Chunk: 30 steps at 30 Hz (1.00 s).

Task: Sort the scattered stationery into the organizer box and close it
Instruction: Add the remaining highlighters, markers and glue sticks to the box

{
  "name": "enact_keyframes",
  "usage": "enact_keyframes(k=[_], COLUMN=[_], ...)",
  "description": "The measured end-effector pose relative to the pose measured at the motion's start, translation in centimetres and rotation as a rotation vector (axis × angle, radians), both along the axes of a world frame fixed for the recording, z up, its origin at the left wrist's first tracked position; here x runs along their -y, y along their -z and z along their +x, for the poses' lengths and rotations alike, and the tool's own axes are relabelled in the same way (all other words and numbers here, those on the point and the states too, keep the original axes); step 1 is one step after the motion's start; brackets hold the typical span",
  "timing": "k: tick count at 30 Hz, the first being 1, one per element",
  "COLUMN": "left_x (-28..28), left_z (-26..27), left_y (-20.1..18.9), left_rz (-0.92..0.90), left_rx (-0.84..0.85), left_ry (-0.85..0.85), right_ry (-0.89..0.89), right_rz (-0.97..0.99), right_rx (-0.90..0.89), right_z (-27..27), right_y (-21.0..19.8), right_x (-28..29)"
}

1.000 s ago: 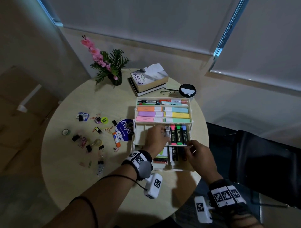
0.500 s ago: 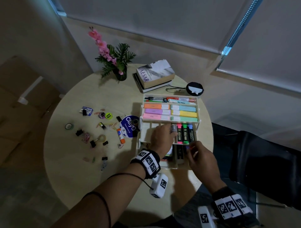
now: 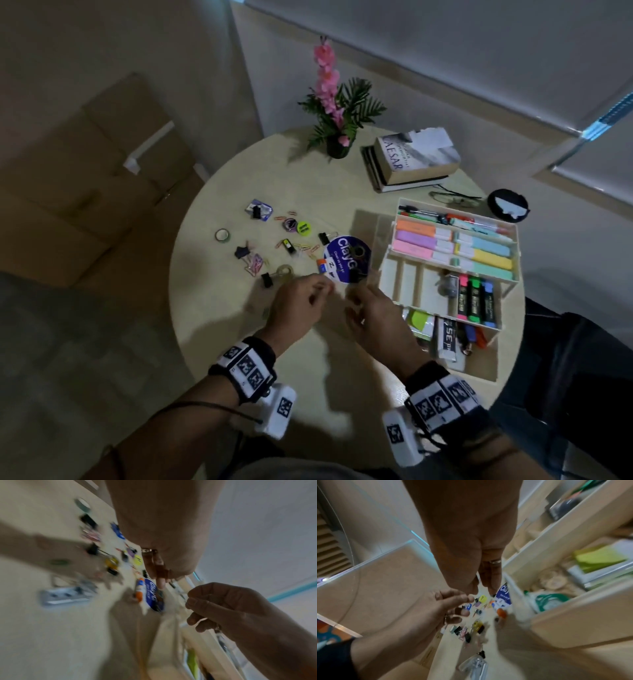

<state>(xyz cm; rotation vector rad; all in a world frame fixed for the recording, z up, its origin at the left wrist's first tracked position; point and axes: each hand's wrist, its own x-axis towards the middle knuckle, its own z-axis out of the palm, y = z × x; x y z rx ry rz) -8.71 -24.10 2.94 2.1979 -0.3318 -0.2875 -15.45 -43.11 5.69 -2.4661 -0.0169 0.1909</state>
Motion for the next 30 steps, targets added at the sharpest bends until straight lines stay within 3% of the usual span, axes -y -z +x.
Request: enact_keyframes(k=[5,12,21,25,30], left_x=[-7.9,-13.6,-15.5,-14.8,-14.3], left_z=[0.5,0.8,4.0,6.3,8.4], left_y=[2.3,4.1,4.4,3.9,4.4], left_rz=[0.008,0.024,0.051,0.179,0.322], left_rx=[-0.118,-0.265,-0.209,-0.059,-0.04], left_ry=[-0.137,-0.055,0.101,0.115,0.149], right_ry=[0.145,0.325,0.39,0.38,0.328], right_rz=[-0.066,-0.121,-0.115,-0.032,-0.026], right_rx=[-0.146,-0.324,-0.222,-0.19,-0.158], right_z=[5.6,10.2,8.8,6.8,3.1], right_y=[2.0,6.5,9.0,7.8,6.8], right_x=[-5.0,-7.0,-7.4,-7.4,-7.7])
